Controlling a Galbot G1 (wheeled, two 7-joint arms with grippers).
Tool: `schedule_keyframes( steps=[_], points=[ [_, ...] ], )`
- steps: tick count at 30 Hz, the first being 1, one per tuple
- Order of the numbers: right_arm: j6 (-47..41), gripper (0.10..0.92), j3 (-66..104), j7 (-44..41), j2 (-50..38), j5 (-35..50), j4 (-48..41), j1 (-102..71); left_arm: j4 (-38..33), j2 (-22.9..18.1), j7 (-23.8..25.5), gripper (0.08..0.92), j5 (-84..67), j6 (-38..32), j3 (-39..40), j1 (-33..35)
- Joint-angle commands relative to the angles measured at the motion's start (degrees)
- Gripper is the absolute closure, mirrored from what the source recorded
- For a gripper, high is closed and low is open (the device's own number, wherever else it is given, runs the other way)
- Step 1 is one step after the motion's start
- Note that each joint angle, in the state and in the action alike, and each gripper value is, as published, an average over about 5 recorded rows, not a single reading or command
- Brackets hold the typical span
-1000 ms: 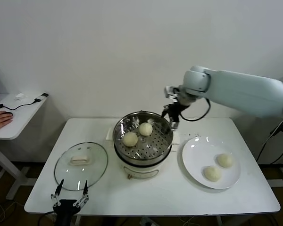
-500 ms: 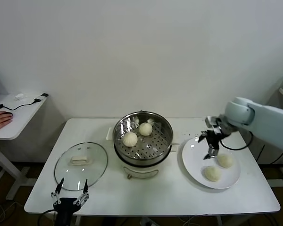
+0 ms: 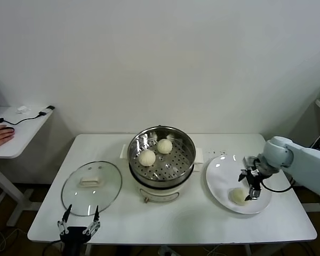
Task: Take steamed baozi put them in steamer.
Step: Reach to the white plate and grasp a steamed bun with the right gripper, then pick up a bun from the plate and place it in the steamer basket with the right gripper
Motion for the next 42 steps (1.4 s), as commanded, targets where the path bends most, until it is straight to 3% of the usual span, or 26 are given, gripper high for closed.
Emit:
schedule_keyframes(
  steps=[1, 8, 18, 24, 31, 34, 39, 42],
  points=[
    [0.39, 0.203, 3.19, -0.08, 1.52, -3.16, -2.45, -4.97, 0.10, -0.04, -0.04, 0.177, 0.14, 0.02, 0.00, 0.05],
    [0.35, 0.206, 2.74, -0.09, 2.82, -3.20, -3.32, -4.97, 0.31, -0.10, -0.11, 0.177, 0.49, 0.00, 0.05, -0.05],
    [0.39, 0.411, 2.43, -0.66, 3.43, -3.17, -3.74, -4.55, 0.41, -0.16, -0.14, 0.177, 1.18, -0.13, 0.19, -0.03],
    [0.44, 0.472, 2.69, -0.88, 3.41, -2.92, -3.95, -4.20, 0.49, -0.15, -0.14, 0.177, 1.21, -0.21, 0.18, 0.06],
    [1.67, 0.485, 3.23, -1.13, 3.19, -2.86, -3.98, -2.31, 0.49, -0.10, -0.14, 0.177, 1.17, -0.27, 0.07, 0.14],
    [7.08, 0.483, 0.86, -3.05, 3.59, -3.26, -4.05, 4.84, 0.50, -0.03, -0.12, 0.177, 1.17, -0.28, 0.06, 0.14],
    [26.68, 0.479, -8.95, -11.13, 8.98, -7.71, -6.05, 24.72, 0.74, -0.02, -0.09, 0.177, 1.21, -0.48, 0.19, 0.21],
    [33.67, 0.475, -12.16, -14.15, 14.11, -9.41, -6.56, 33.52, 0.97, -0.08, -0.04, 0.177, 1.49, -0.66, 0.50, 0.34]
  ],
)
